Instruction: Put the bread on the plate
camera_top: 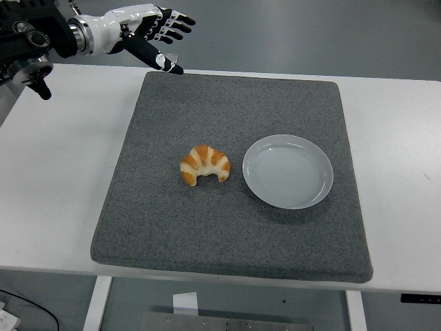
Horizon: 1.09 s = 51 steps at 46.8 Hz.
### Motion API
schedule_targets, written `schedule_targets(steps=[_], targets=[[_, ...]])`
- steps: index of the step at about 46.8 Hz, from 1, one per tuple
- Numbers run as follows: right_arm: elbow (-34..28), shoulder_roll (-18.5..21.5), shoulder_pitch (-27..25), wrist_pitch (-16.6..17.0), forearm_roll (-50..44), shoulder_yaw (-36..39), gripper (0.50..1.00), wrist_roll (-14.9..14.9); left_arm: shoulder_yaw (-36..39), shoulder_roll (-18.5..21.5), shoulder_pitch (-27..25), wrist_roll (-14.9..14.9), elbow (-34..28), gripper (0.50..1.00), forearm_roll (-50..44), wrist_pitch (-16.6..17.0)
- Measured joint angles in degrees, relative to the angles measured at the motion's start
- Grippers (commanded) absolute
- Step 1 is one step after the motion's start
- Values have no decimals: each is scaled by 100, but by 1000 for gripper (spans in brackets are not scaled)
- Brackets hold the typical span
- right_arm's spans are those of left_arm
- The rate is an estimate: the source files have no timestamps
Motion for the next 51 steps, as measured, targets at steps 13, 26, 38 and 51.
schedule_targets(steps=[13, 26, 38, 51], targets=[[0, 0, 0, -2, 0, 0, 932, 0, 149, -35, -100, 21, -198, 962, 780, -65], [0, 0, 1, -2, 0, 0, 932, 3, 258, -78, -37, 26, -621, 962, 1456, -89], [0, 0, 0, -2, 0, 0, 932, 2, 595, -319, -20, 36, -908, 951, 1768, -94], [0, 0, 1, -2, 0, 0, 932, 0, 629, -460, 112, 88, -981, 943, 2027, 61]])
